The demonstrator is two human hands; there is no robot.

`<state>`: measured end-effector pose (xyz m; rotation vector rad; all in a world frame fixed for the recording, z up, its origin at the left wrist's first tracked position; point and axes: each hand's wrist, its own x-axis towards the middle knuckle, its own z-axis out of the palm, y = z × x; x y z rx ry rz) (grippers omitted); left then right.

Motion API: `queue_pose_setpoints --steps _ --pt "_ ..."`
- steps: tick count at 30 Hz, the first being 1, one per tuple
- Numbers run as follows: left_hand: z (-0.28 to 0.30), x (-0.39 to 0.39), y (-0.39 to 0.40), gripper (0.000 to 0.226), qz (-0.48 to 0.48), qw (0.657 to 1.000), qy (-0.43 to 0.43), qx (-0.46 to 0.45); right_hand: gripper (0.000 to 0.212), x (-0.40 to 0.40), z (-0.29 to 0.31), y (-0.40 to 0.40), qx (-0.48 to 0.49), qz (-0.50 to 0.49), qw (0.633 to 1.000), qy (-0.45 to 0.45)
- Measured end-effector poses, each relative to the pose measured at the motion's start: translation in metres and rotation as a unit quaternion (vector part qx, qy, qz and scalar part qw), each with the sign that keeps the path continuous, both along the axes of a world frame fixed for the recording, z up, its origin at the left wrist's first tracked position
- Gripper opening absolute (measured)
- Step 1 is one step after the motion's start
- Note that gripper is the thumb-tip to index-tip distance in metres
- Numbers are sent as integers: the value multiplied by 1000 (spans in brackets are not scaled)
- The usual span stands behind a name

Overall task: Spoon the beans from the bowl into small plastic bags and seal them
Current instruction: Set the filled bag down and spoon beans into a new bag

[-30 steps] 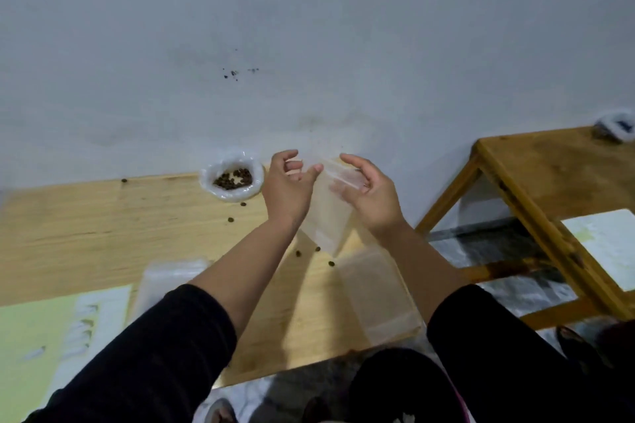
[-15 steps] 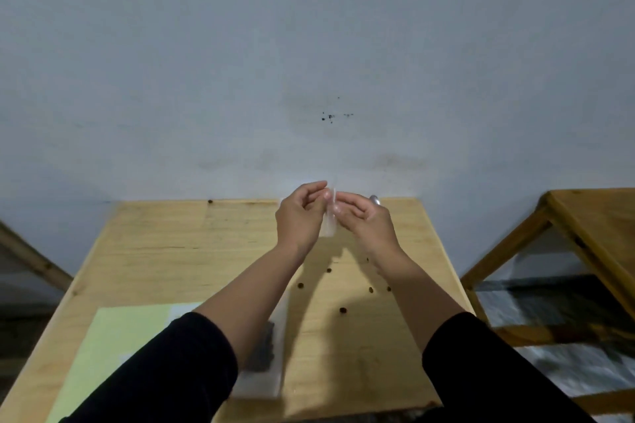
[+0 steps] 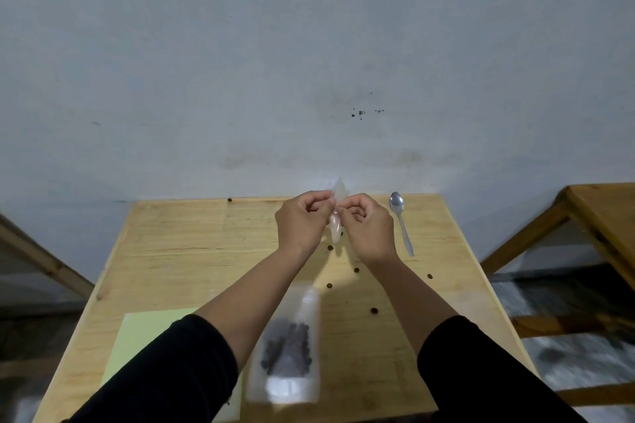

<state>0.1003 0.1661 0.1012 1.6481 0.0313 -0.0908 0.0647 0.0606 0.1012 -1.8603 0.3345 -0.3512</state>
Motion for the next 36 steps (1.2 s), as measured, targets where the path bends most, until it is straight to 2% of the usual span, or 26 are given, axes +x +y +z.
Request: queue_pose_setpoints --steps 5,11,16,18,21,25,28,29,31,34,36 --pt "-2 1 -7 19 20 999 22 -28 22 4 5 -3 -11 32 999 -28" --pt "-2 4 -16 17 20 999 17 -18 19 10 9 -24 36 82 996 10" --pt "0 6 -27 16 31 996 -38 81 18 20 9 -33 -35 54 997 34" --pt "3 6 -27 16 65 989 -62 114 18 22 7 -36 -61 43 997 30" --pt "5 10 -19 17 107 982 -79 131 17 21 11 -45 -98 21 995 22" --pt "3 12 -18 15 91 980 -100 146 17 23 17 -50 -114 66 990 42" --pt "-2 9 -20 19 44 985 -105 126 24 29 10 -50 -110 90 989 33" --pt "-5 9 -19 26 22 987 -110 117 26 31 8 -51 -110 93 989 32" --pt "-12 10 -14 56 -29 981 -133 139 27 32 5 -54 -122 100 987 34" --pt "-20 15 -7 114 -124 950 -154 244 29 34 4 -57 -128 117 984 34" --pt "-26 18 -5 134 -177 925 -181 283 28 36 4 -57 -121 137 982 39"
